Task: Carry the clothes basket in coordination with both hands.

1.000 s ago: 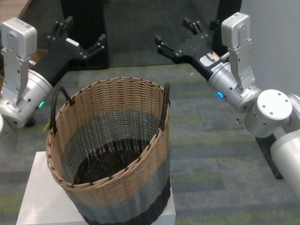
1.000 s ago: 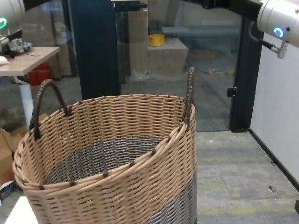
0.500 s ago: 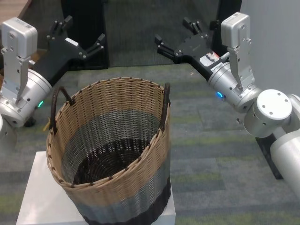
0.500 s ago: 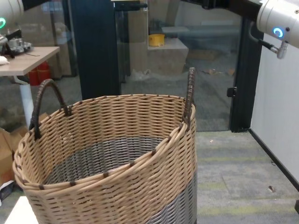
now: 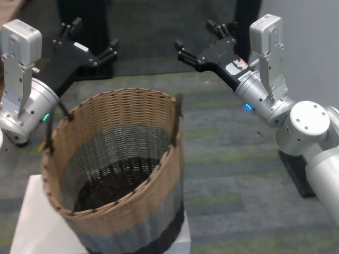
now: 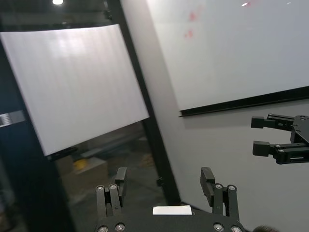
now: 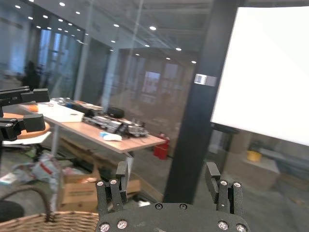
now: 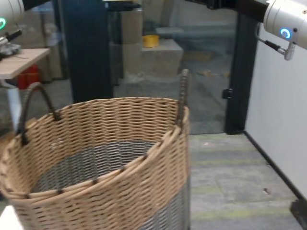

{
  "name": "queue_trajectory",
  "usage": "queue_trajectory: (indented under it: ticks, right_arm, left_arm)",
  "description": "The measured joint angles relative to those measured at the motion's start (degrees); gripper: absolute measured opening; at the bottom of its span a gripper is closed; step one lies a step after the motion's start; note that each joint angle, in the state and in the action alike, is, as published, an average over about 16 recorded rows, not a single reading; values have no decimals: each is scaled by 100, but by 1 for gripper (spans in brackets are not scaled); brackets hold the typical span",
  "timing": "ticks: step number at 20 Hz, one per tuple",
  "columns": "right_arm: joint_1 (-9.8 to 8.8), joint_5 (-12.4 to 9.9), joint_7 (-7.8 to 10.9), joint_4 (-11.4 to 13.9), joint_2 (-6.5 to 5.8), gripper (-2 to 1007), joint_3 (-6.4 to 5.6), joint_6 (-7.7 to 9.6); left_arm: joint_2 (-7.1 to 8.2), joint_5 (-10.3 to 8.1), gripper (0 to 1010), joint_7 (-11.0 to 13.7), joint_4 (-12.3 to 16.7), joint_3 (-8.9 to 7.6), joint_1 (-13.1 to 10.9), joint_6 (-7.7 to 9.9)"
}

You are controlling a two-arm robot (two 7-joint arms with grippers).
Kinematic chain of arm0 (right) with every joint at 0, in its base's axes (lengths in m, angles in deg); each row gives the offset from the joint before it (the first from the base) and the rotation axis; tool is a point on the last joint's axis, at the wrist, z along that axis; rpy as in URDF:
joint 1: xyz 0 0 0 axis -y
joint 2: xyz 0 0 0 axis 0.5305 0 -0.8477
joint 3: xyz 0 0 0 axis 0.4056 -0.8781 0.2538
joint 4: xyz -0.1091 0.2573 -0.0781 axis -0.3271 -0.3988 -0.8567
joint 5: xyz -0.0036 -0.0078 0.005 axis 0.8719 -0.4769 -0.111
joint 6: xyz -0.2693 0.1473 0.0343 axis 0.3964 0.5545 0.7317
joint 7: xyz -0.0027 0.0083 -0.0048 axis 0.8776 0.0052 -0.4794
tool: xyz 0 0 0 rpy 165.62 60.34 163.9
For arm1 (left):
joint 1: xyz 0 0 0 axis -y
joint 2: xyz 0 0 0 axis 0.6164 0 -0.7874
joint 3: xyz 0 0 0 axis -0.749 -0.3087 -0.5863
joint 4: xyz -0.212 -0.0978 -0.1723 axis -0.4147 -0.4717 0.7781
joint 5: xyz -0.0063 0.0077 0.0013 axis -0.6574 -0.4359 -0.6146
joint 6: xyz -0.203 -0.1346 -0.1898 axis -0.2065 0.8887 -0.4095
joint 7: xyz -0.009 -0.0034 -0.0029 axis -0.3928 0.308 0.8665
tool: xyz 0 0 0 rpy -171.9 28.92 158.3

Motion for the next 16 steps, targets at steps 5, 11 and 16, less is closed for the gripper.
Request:
queue_trajectory:
  ticks: [5,11,16]
  right_arm:
    - [-2,-3,-1,3,-2,1005,2,2]
    - [-4,-5,-1,6,-5,1005,4,4]
    - [-4,-6,-1,8,-6,1005,5,4]
  left_arm:
    - [-2,-3,1002,0,-1,-3,0,-1]
    - [-5,-5,1002,0,-2,-5,0,-2]
    - [-6,-5,1002,0,-2,-6,0,-2]
